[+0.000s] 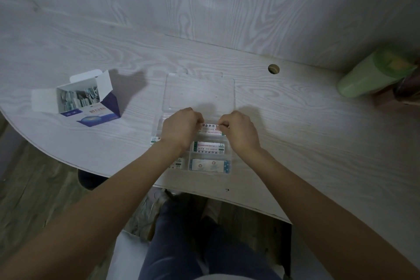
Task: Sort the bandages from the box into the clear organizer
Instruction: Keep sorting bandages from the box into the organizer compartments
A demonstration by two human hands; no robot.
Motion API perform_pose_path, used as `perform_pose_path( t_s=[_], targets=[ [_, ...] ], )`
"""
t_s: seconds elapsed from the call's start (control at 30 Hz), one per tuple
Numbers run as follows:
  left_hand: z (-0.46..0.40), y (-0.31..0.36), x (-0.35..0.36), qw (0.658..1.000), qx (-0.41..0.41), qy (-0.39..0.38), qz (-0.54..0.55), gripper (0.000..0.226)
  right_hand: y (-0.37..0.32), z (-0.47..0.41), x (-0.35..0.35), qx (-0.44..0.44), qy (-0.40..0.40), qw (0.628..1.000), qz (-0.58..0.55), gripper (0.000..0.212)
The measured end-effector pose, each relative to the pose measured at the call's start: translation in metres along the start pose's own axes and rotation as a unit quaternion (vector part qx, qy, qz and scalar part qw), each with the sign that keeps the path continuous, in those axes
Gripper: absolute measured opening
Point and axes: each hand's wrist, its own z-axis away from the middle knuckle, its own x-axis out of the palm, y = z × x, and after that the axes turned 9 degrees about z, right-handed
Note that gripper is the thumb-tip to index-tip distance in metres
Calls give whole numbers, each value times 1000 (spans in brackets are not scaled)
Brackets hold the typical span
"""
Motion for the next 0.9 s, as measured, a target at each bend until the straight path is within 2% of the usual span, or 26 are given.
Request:
perform_pose_path(
  t_s=[0.1,0.3,0.9],
  targets=[
    [0,-1,2,999,11,-9,-37,23,-2,0,0,-13,1,998,63,16],
    [-2,-3,-2,999,-13,-34,-36,23,-5,-1,1,-28,-1,987,159,21],
    [-10,3,-6,994,-33,-80,-68,26,-12,-3,-4,-8,-57,983,175,28]
  ],
)
